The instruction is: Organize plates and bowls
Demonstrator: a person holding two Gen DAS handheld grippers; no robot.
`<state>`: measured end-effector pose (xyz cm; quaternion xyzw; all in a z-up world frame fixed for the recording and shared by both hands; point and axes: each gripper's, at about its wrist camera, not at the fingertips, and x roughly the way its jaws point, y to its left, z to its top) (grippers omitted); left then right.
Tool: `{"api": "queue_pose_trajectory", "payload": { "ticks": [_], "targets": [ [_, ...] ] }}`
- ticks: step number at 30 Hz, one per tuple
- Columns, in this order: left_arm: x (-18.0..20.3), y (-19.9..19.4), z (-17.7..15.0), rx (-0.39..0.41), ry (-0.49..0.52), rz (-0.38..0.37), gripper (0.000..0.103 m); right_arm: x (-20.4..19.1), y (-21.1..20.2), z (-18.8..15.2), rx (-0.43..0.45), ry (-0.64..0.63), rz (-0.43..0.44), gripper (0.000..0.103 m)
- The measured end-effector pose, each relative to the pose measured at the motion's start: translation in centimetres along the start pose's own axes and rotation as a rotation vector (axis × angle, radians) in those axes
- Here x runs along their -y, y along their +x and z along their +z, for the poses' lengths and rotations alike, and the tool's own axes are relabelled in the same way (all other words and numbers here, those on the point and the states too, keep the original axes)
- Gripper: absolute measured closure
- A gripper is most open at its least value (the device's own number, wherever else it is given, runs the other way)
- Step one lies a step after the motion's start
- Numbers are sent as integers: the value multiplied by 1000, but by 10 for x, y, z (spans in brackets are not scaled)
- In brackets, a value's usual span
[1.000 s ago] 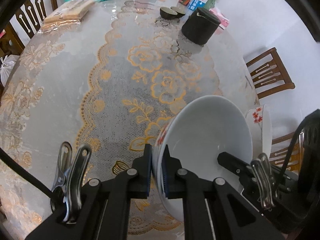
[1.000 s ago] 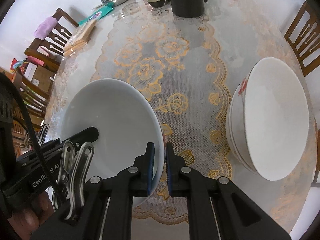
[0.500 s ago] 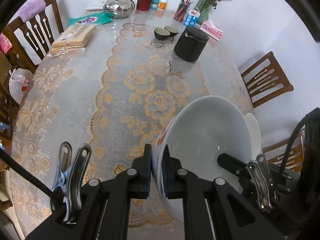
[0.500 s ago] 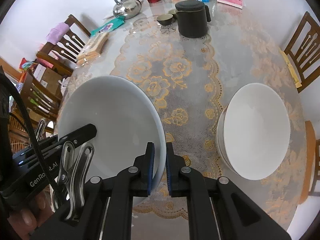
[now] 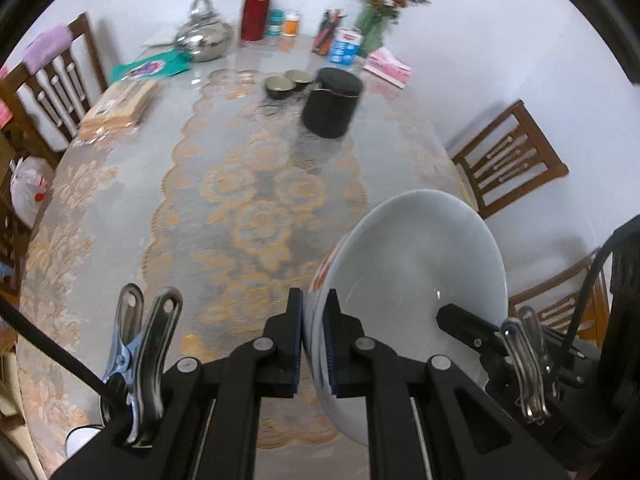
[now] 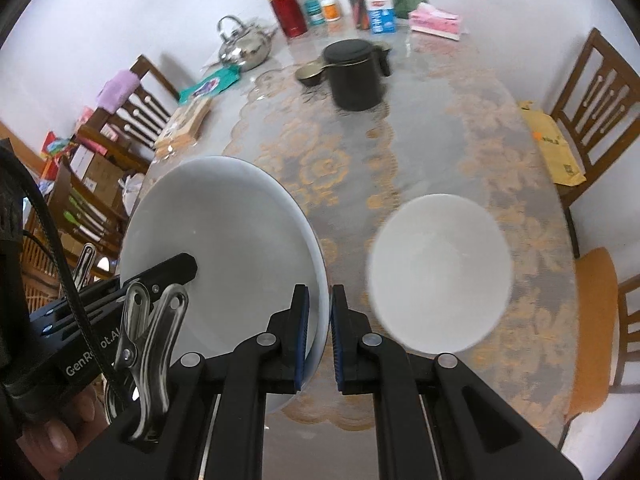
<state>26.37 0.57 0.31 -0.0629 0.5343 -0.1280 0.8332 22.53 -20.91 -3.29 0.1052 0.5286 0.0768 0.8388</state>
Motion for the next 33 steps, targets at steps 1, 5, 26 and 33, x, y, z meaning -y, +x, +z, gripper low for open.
{"api": "queue_pose_trajectory", "payload": {
  "ticks": [1, 5, 26, 33],
  "targets": [
    [8, 1, 1, -1, 7, -6, 94, 7, -3, 0, 5, 8, -3, 91],
    [46, 9, 6, -4, 63, -17, 94, 41, -15, 0, 21, 47, -17, 91],
    [114, 97, 13, -147, 195, 12, 91, 133, 23, 9, -54, 159, -20, 92],
    [107, 121, 13, -174, 144, -1, 90, 139, 42, 9, -85, 156, -43, 92]
  ]
}}
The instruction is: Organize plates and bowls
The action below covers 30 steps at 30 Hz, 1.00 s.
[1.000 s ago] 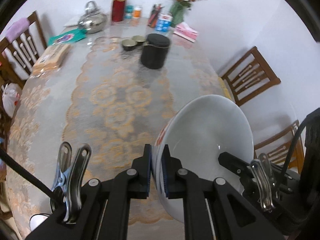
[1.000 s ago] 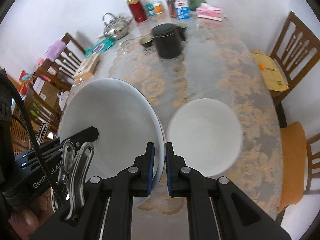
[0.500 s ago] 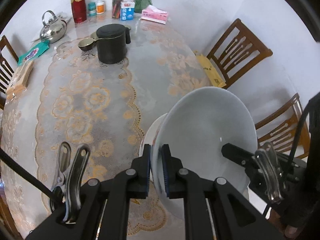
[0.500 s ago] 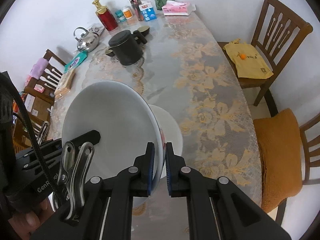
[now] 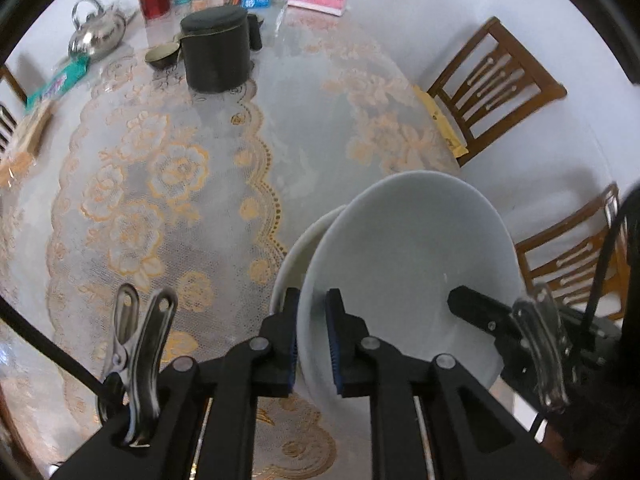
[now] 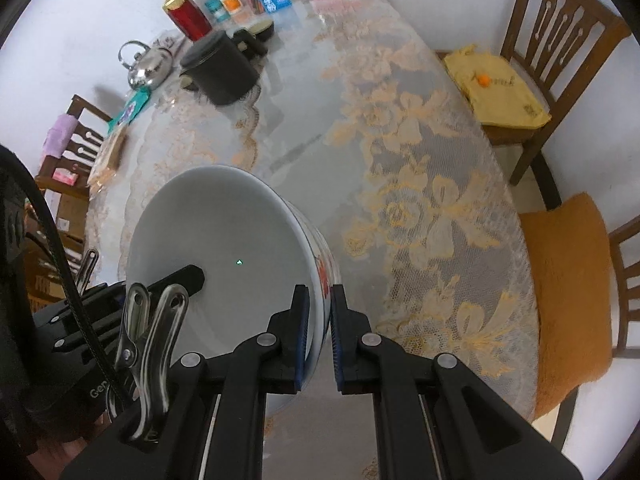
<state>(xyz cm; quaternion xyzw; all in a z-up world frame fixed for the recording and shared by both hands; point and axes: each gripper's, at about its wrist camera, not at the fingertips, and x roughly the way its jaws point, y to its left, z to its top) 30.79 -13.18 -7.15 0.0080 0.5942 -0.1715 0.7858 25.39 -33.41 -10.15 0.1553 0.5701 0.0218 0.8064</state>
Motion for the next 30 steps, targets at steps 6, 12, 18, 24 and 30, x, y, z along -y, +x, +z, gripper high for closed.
{"api": "queue_pose_trajectory", "payload": {
  "ticks": [6, 12, 18, 24, 30],
  "targets": [
    [-13, 4, 9, -23, -79, -66, 90, -8, -1, 4, -27, -37, -27, 90],
    [-22, 10, 10, -83, -126, -116, 90, -11, -4, 11, -59, -38, -47, 88],
    [-41, 15, 12, -158, -238, -205, 89, -18, -2, 13, -101, -58, -66, 84],
    [-15, 8, 6, -132, -81, -153, 60, -13, 6, 7, -129, -30, -68, 76],
    [-3, -7, 3, -88, -27, -122, 41, 0, -4, 6, -106, 13, -57, 67]
  ]
}}
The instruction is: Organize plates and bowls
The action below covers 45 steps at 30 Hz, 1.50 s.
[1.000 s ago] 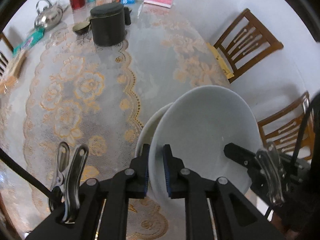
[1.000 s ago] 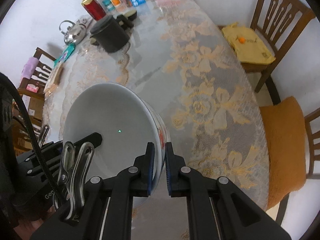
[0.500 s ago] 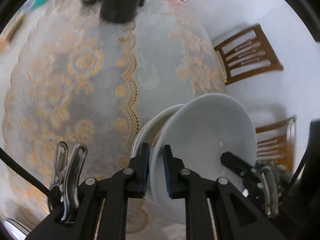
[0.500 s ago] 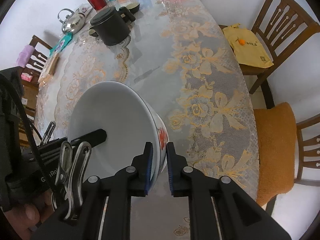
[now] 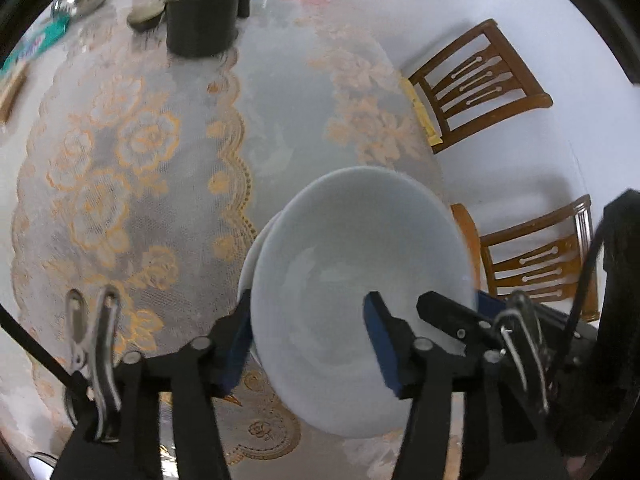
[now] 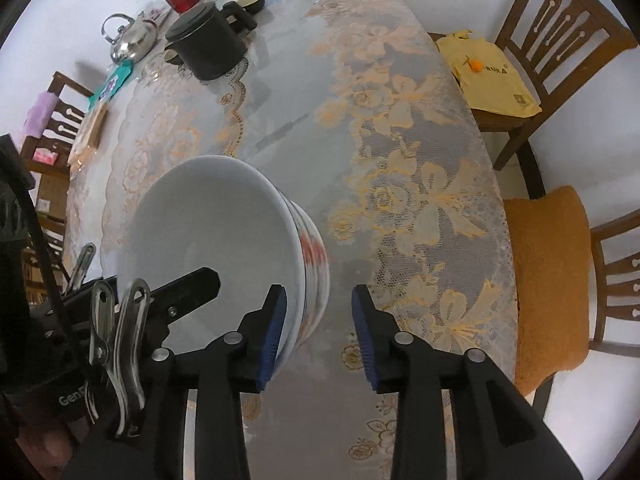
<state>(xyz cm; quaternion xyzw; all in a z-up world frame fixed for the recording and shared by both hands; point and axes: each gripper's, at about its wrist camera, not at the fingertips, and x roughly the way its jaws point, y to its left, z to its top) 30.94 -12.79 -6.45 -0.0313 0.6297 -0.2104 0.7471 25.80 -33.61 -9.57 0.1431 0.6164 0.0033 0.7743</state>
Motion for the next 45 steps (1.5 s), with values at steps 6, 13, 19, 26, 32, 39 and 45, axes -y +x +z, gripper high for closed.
{"api": "queue_pose_trajectory", "payload": {
  "ticks": [6, 13, 19, 26, 32, 39, 45],
  "targets": [
    [-4, -19, 8, 79, -13, 71, 5, 14, -12, 2, 27, 48, 23, 54],
    [-14, -19, 6, 49, -50, 80, 4, 8, -10, -6, 21, 40, 42, 54],
    [-24, -9, 0, 21, -52, 107, 3, 11, -1, -9, 2, 53, 73, 54],
    [-32, 0, -3, -3, -72, 127, 3, 9, 3, -8, -5, 51, 97, 54],
    [-31, 15, -6, -4, -31, 161, 3, 8, 19, -8, -15, 32, 124, 50],
    [-38, 37, -8, -37, -35, 153, 3, 7, 40, -10, -35, 21, 152, 41],
    [-50, 48, -4, -39, -89, 97, 0, 11, 50, -4, -32, 43, 183, 36]
  ]
}}
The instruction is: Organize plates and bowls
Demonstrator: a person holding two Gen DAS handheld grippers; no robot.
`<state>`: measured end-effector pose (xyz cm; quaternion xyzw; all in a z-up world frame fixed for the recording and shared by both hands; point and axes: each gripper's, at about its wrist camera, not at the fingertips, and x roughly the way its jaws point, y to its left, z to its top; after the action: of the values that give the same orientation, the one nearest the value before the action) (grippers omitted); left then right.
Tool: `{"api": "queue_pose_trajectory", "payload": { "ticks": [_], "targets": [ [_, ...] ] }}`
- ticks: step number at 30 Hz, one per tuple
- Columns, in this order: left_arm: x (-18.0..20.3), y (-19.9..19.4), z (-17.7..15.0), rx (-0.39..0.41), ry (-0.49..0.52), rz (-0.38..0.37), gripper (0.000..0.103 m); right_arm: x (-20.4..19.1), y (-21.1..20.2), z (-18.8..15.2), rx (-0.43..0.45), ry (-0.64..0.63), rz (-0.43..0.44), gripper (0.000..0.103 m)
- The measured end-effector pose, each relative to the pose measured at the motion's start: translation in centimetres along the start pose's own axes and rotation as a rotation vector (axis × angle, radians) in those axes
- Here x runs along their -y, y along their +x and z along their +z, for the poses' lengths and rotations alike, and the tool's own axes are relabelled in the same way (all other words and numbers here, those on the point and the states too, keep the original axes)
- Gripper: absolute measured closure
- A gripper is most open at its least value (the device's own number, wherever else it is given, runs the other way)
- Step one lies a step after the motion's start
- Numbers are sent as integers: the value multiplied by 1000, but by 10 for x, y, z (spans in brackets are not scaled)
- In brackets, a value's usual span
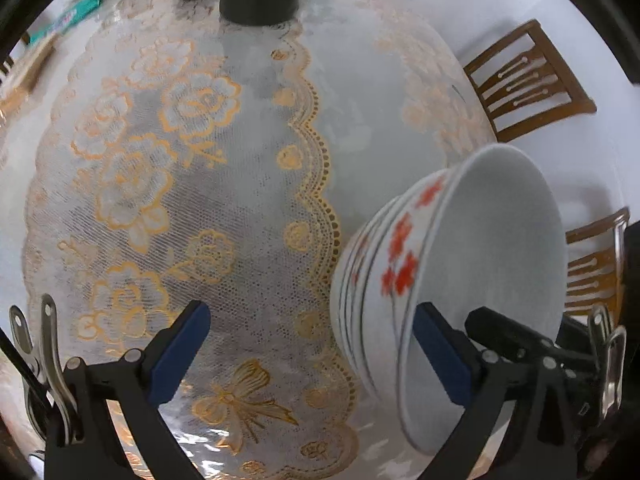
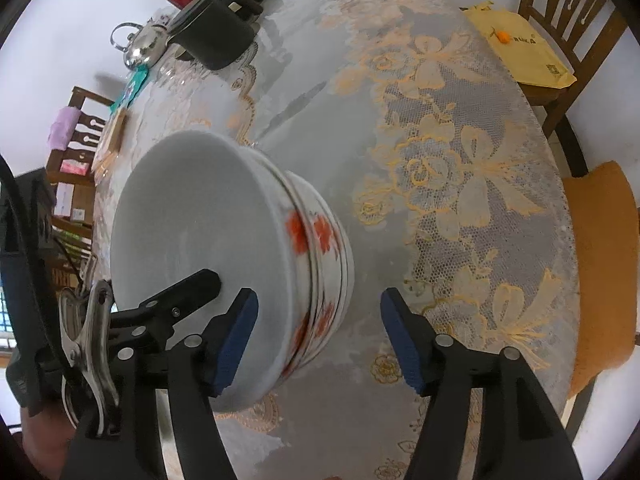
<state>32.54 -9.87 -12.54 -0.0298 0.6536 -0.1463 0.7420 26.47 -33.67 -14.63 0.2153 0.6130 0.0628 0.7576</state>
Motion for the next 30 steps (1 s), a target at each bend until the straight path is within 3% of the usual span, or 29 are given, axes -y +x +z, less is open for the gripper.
{"api": "queue_pose_trajectory", "payload": {
  "ticks": [5, 10, 17, 24, 27, 29, 30],
  "targets": [
    [-12, 12, 2, -30, -89, -97, 0, 14, 11, 6, -33, 62, 67, 35],
    [-23, 23, -6, -61, -199, -220, 0, 24, 30, 4, -97, 139, 189, 33],
    [-24, 24, -9, -82, -251, -254, 0, 19, 34, 7, -82, 141, 223, 38],
    [-21, 20, -4, -37, -244, -249, 1, 19, 37, 11, -90, 163, 236, 38],
    [-19, 17, -6, -10, -245, -297, 12, 19, 36, 11, -77, 154, 232, 39],
    [-13, 10, -8, 28, -216, -352, 38, 19, 33, 8, -60, 132, 223, 40],
    [-6, 4, -9, 66, -193, -313, 40, 17, 31, 7, -47, 113, 214, 41]
  ]
}}
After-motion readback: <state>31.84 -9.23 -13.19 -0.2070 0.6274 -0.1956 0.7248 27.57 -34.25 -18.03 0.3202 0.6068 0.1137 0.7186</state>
